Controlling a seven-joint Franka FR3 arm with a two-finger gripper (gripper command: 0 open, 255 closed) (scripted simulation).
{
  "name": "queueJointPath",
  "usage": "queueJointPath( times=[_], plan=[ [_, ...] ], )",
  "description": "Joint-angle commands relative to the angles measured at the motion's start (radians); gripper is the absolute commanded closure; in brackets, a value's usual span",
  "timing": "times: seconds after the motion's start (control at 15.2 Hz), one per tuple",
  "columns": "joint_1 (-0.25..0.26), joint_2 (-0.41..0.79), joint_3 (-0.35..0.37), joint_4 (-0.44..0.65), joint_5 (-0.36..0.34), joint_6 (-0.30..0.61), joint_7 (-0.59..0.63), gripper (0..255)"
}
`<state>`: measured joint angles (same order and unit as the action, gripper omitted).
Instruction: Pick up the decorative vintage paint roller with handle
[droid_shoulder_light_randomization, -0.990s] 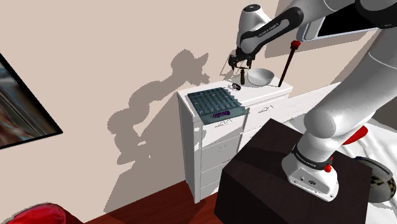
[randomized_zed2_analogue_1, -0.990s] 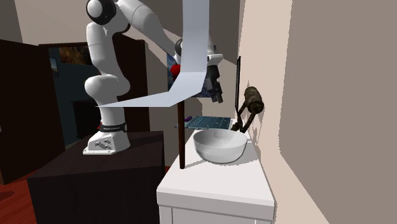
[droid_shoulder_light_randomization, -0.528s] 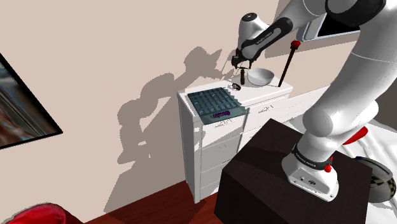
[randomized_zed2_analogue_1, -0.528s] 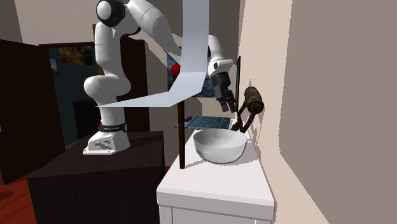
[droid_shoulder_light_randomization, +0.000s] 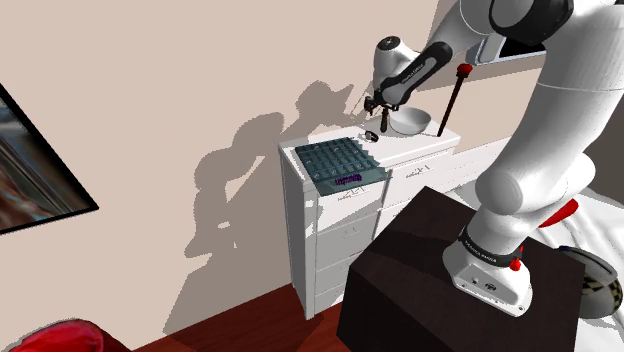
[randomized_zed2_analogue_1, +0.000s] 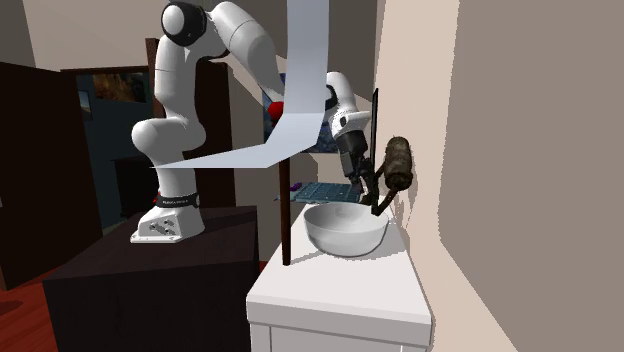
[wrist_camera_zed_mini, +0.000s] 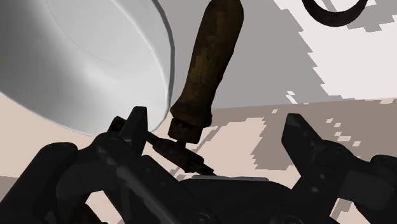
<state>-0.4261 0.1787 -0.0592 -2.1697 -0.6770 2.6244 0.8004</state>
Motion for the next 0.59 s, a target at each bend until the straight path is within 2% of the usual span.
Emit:
queueJointPath(
  times=[0.0, 0.13, 0.2, 0.53],
  plan=[
    [0.002, 0.015, -0.004, -0.002, -0.016, 0.015, 0.018, 0],
    [0.002, 0.015, -0.004, -0.002, -0.016, 0.015, 0.018, 0],
    [0.002, 0.014, -0.005, -0.003, -0.017, 0.016, 0.018, 255],
    [0.001, 0.01, -0.004, -0.005, -0.015, 0.014, 0.016, 255]
  ],
)
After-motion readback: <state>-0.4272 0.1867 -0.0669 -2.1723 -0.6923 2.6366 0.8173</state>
